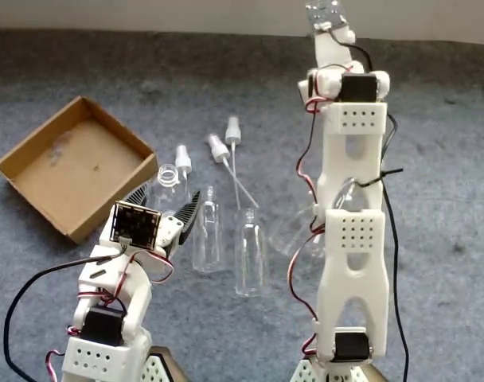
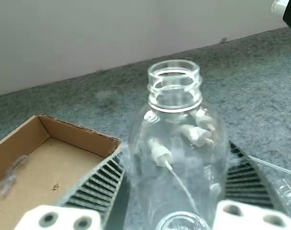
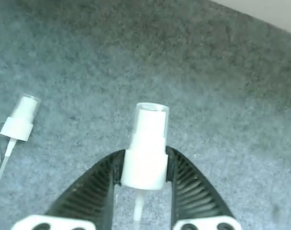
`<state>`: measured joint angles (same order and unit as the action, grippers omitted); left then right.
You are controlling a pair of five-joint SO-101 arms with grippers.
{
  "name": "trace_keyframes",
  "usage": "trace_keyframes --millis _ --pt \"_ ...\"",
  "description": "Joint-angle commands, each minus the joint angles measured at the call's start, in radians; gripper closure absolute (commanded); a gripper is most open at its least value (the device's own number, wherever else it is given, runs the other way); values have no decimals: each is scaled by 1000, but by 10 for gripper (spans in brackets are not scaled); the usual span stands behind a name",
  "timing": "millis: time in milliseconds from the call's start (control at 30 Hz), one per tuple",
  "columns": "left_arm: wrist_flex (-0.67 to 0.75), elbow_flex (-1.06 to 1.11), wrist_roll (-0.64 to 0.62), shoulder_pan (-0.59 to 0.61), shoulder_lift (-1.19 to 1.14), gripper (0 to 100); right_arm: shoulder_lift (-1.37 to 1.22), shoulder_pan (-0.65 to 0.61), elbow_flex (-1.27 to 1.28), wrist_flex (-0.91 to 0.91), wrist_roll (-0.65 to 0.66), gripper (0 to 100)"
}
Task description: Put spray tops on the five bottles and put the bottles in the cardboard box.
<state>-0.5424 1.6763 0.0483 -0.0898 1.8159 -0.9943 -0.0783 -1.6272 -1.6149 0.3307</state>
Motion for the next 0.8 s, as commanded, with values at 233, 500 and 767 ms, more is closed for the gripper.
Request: trace_keyframes --millis 233,500,767 --pt "-6 19 -6 -15 5 797 188 7 -153 -16 0 957" --pt "-6 19 -6 -15 5 797 283 45 -153 -153 0 957" --pt "-6 19 -6 -15 5 797 464 156 -151 -154 0 957"
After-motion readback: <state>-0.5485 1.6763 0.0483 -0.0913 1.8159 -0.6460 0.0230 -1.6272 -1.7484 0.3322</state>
